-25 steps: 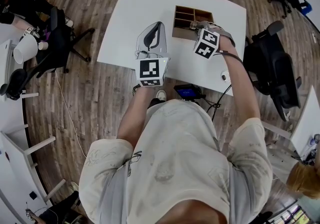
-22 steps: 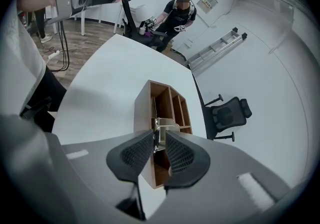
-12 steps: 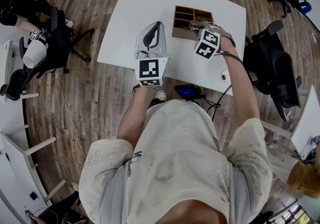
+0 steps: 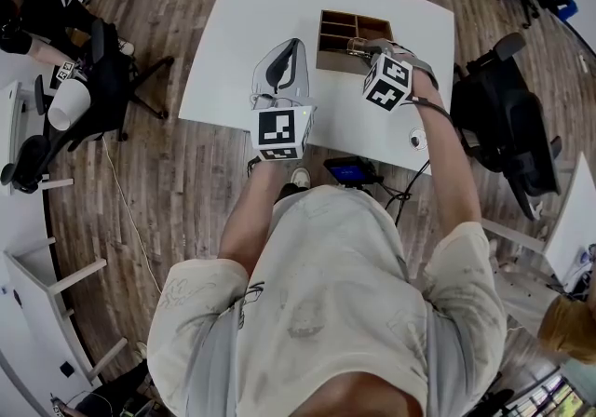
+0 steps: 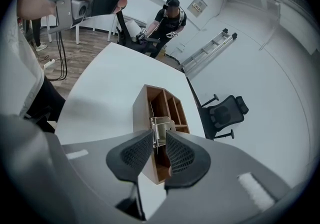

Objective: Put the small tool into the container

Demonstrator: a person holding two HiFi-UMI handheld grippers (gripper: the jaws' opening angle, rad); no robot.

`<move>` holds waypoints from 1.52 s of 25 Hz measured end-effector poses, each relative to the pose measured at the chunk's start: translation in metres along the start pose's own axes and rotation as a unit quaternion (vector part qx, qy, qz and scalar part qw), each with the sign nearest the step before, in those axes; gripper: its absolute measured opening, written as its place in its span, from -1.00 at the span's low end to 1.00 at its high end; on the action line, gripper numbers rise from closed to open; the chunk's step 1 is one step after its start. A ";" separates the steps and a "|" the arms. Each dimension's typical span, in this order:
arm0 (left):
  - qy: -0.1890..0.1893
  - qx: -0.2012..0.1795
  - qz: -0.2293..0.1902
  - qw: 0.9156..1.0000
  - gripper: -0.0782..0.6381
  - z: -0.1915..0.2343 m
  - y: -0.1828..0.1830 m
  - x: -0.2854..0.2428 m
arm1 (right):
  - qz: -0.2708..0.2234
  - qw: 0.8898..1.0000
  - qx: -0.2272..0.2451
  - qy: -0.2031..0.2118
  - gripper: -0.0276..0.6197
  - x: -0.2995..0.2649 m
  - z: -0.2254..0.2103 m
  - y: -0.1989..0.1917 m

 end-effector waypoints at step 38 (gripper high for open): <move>-0.056 -0.022 -0.018 0.998 -0.75 -0.093 0.034 -0.040 | -0.281 0.910 -0.258 -0.162 -0.69 0.139 -0.073 -0.049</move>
Point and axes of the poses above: the fingertips, and each gripper's own axes: x backward along the fingers, z to its left, y out of its top, the point moved 5 cm from there along x, backward along the fingers, and after that the axes turned 1 degree about -z, right-handed, at the moved point
